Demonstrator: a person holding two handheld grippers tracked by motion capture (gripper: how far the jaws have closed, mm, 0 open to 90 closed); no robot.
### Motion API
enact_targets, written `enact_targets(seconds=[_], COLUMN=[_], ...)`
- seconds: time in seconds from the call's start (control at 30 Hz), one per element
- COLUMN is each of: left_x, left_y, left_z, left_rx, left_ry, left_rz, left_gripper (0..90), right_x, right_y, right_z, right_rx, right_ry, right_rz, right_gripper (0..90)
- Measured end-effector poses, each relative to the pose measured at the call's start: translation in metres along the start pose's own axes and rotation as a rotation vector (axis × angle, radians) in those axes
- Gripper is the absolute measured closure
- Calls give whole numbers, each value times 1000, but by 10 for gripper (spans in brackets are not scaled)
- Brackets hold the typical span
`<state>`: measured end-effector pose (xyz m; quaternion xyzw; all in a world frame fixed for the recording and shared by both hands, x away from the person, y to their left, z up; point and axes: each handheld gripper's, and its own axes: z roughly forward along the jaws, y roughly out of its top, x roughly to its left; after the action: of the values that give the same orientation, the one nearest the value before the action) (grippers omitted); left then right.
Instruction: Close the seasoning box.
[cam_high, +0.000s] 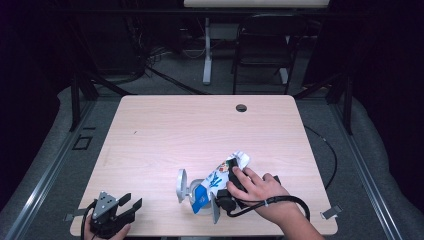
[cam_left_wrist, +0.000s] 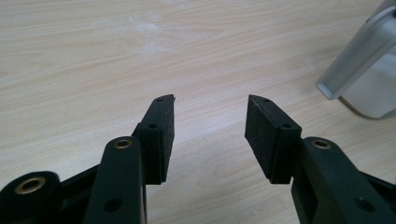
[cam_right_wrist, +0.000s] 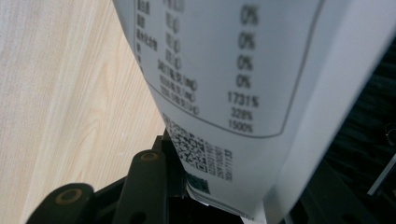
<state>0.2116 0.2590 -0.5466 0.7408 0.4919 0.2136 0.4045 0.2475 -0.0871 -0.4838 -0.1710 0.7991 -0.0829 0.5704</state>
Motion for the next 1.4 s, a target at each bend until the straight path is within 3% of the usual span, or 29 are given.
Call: enact_targets(seconds=[1.4], left_x=[1], left_y=[0], left_z=[0], left_rx=[1], left_ry=[2], left_rz=[1], left_gripper=[530], right_x=[-2], right_y=[-1], right_z=[-1], right_rx=[-3], right_ry=[-7], right_rz=[-17], right_gripper=[666])
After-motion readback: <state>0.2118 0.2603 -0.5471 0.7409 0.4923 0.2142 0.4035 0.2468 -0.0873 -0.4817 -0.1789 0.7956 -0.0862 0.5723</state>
